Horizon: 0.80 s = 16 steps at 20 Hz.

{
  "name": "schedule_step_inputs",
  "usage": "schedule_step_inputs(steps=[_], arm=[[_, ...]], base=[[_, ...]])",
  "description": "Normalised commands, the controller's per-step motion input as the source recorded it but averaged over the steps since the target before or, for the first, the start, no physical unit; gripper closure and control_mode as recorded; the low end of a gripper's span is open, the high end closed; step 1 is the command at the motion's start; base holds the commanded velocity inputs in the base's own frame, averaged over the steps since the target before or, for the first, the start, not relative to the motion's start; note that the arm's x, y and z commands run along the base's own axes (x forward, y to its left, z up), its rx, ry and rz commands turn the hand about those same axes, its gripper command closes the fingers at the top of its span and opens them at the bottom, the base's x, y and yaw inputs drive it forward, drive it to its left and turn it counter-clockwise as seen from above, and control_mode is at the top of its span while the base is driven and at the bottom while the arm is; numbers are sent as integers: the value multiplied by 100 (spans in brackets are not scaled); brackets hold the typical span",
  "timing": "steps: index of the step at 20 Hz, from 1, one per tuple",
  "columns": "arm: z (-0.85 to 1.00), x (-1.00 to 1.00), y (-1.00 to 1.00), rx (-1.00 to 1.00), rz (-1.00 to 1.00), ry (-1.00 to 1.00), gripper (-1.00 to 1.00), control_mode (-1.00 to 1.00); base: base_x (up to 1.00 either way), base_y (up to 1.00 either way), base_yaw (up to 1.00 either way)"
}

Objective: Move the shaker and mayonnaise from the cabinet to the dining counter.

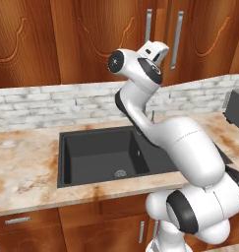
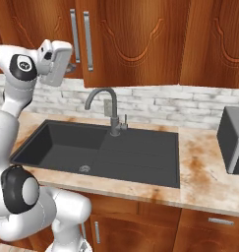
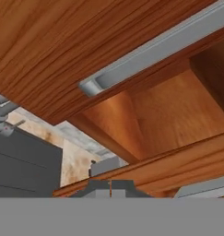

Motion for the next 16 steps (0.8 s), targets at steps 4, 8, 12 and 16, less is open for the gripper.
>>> schedule_step_inputs(steps=[4, 8, 12, 16], arm=[[0, 24, -11, -3, 0, -6, 100, -100], [0, 22, -4, -3, 0, -9, 100, -100], [0, 15, -7, -2, -1, -9, 100, -100], [0, 3, -20, -4, -7, -2, 100, -100]], base=[[0, 0, 0], [0, 0, 0], [0, 0, 0], [0, 0, 0]])
